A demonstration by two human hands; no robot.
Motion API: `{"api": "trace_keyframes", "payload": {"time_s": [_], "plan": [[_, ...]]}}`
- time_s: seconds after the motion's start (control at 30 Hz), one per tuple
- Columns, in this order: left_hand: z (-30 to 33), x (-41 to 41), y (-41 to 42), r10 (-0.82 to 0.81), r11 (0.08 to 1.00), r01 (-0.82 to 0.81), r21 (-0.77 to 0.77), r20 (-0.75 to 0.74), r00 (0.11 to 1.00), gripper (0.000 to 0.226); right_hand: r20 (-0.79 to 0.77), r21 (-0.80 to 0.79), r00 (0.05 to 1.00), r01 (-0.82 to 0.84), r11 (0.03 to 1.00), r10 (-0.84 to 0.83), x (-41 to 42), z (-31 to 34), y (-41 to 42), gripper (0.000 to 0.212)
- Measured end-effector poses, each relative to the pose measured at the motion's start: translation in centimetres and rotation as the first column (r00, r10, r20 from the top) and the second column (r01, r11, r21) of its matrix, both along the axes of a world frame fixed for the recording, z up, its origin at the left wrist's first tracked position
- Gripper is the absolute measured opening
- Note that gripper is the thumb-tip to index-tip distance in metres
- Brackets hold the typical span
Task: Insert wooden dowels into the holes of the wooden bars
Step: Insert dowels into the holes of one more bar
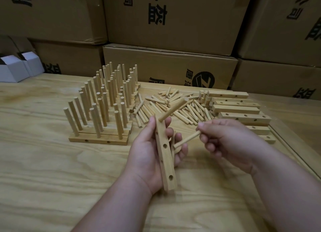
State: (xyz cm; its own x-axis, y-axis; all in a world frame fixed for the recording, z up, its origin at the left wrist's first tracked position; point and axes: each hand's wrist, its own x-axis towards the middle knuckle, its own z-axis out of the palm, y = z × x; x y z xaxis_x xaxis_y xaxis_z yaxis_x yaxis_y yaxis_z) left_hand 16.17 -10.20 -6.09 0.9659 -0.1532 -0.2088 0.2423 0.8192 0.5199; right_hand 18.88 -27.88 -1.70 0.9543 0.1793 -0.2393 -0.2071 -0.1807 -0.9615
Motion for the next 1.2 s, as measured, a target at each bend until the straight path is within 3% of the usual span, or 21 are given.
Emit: {"api": "trace_keyframes", "payload": {"time_s": [0.23, 0.63, 0.87, 1.2], "plan": [[-0.3, 0.5, 0.3, 0.147, 0.989, -0.148, -0.005, -0.071, 0.987, 0.039, 0.267, 0.049, 0.963, 0.008, 0.999, -0.021, -1.0, 1.7, 0.6, 0.014], [-0.1, 0.4, 0.4, 0.172, 0.985, -0.168, 0.048, -0.092, 0.981, 0.036, 0.490, -0.319, 0.853, -0.017, 0.948, 0.180, -2.1, 1.8, 1.8, 0.011], [-0.2, 0.4, 0.2, 0.159, 0.985, -0.153, 0.083, -0.080, 0.984, 0.036, 0.519, -0.426, 0.801, -0.059, 0.903, 0.298, -2.5, 2.9, 1.3, 0.017], [-0.1, 0.3, 0.0, 0.127, 0.989, -0.122, 0.081, -0.069, 0.989, 0.035, 0.438, -0.573, 0.822, -0.056, 0.817, 0.364, -2.6, 2.3, 1.9, 0.008]]}}
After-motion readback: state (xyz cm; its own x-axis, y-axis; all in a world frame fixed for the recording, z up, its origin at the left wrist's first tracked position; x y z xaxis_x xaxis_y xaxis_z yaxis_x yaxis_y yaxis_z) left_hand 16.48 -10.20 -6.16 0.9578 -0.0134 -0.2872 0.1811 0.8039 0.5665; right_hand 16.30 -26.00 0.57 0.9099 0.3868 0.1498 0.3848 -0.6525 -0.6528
